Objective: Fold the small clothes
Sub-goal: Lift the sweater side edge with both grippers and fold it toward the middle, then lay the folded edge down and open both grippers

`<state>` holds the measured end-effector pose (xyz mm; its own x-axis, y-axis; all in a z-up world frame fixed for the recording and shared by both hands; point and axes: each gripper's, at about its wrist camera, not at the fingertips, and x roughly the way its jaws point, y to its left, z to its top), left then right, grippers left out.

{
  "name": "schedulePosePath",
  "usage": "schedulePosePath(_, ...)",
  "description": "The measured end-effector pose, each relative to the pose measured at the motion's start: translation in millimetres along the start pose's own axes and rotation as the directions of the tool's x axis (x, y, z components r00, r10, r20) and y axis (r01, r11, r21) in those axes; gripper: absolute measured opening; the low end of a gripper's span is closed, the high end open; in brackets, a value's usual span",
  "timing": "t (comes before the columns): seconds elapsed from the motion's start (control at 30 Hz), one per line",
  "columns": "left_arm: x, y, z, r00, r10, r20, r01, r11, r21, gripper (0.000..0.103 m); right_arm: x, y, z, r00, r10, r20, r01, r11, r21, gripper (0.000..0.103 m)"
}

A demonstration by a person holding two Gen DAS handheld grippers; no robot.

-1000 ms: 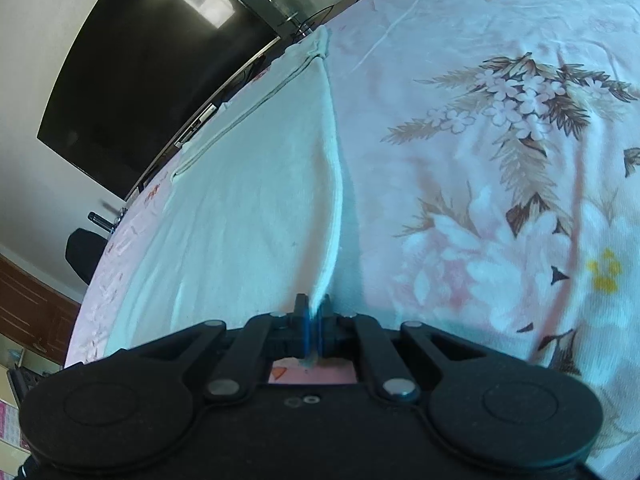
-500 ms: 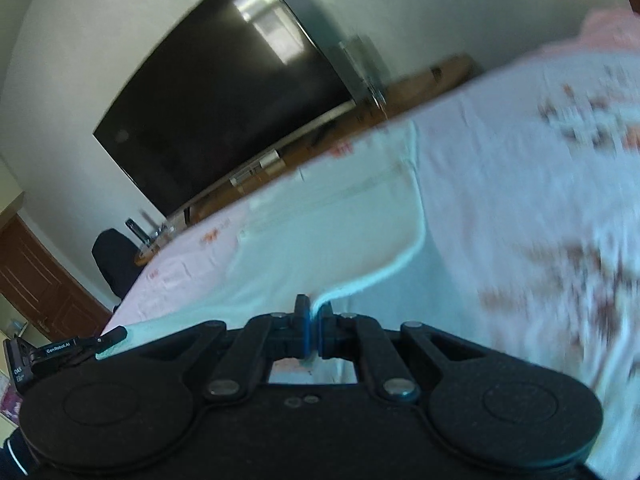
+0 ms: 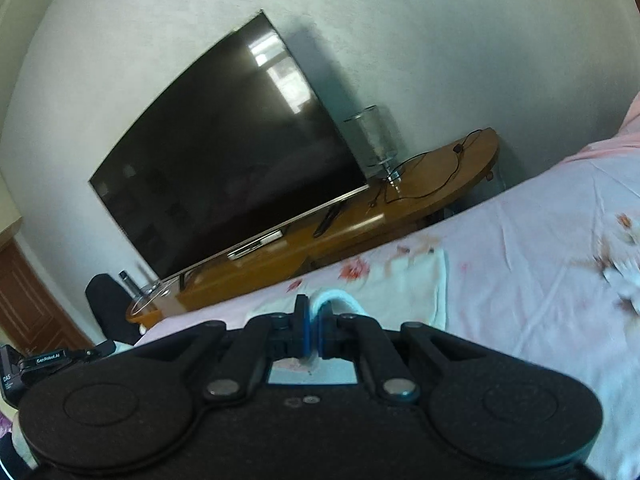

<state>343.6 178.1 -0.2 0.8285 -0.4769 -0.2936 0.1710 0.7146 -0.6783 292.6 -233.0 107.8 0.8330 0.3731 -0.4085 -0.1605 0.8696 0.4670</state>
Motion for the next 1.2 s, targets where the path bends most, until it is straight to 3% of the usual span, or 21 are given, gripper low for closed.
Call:
schedulePosePath(0.23, 118, 47, 24, 0.994, 0.085, -0.066, -0.087, 0.996, -0.024, 0.004, 112, -59, 22, 0.994, -0.029, -0.105, 0.036, 0.998, 0.057, 0.005)
schedulePosePath(0.47, 220, 96, 20, 0.959, 0.212, -0.189, -0.209, 0.977, 0.033, 0.005, 218, -123, 10, 0.978, -0.072, -0.194, 0.103, 0.983, 0.150, 0.006)
schedulePosePath(0.57, 234, 106, 17, 0.959, 0.214, -0.186, -0.213, 0.977, 0.023, 0.005, 243, -134, 1, 0.982, -0.085, -0.168, 0.110, 0.984, 0.142, 0.020)
schedulePosePath(0.6, 236, 107, 17, 0.961, 0.208, -0.181, -0.208, 0.978, 0.018, 0.014, 245, -135, -2, 0.985, -0.086, -0.148, 0.106, 0.985, 0.135, 0.027)
schedulePosePath(0.63, 236, 109, 16, 0.966, 0.194, -0.173, -0.194, 0.981, 0.015, 0.037, 244, -136, -5, 0.989, -0.085, -0.122, 0.100, 0.987, 0.123, 0.029)
schedulePosePath(0.7, 235, 109, 13, 0.978, 0.155, -0.142, -0.155, 0.988, 0.011, 0.061, 239, -137, -8, 0.994, -0.064, -0.088, 0.074, 0.990, 0.117, 0.034)
schedulePosePath(0.73, 232, 108, 13, 0.981, 0.147, -0.125, -0.146, 0.989, 0.019, 0.063, 235, -138, -7, 0.995, -0.063, -0.073, 0.071, 0.991, 0.115, 0.035)
schedulePosePath(0.87, 228, 102, 14, 0.980, 0.161, -0.120, -0.151, 0.984, 0.094, 0.063, 218, -139, -5, 0.996, -0.080, -0.025, 0.082, 0.993, 0.090, 0.040)
schedulePosePath(1.0, 237, 93, 11, 0.949, 0.272, -0.160, -0.226, 0.940, 0.256, 0.061, 232, -135, 1, 0.991, -0.114, -0.071, 0.116, 0.993, 0.014, 0.040)
schedulePosePath(1.07, 238, 90, 10, 0.937, 0.315, -0.151, -0.257, 0.914, 0.315, 0.041, 244, -128, -2, 0.983, -0.143, -0.117, 0.138, 0.989, -0.052, 0.039)
schedulePosePath(1.1, 236, 88, 10, 0.926, 0.350, -0.141, -0.284, 0.893, 0.348, 0.016, 251, -123, -5, 0.974, -0.173, -0.147, 0.161, 0.983, -0.090, 0.036)
schedulePosePath(1.13, 235, 88, 11, 0.924, 0.360, -0.128, -0.295, 0.885, 0.361, 0.007, 257, -118, -9, 0.963, -0.218, -0.157, 0.196, 0.970, -0.142, 0.018)
schedulePosePath(1.17, 231, 89, 13, 0.930, 0.348, -0.116, -0.292, 0.894, 0.341, 0.006, 260, -113, -12, 0.959, -0.233, -0.159, 0.203, 0.962, -0.181, 0.007)
schedulePosePath(1.2, 227, 88, 14, 0.927, 0.363, -0.091, -0.311, 0.883, 0.351, 0.006, 261, -109, -14, 0.958, -0.246, -0.151, 0.211, 0.954, -0.211, 0.004)
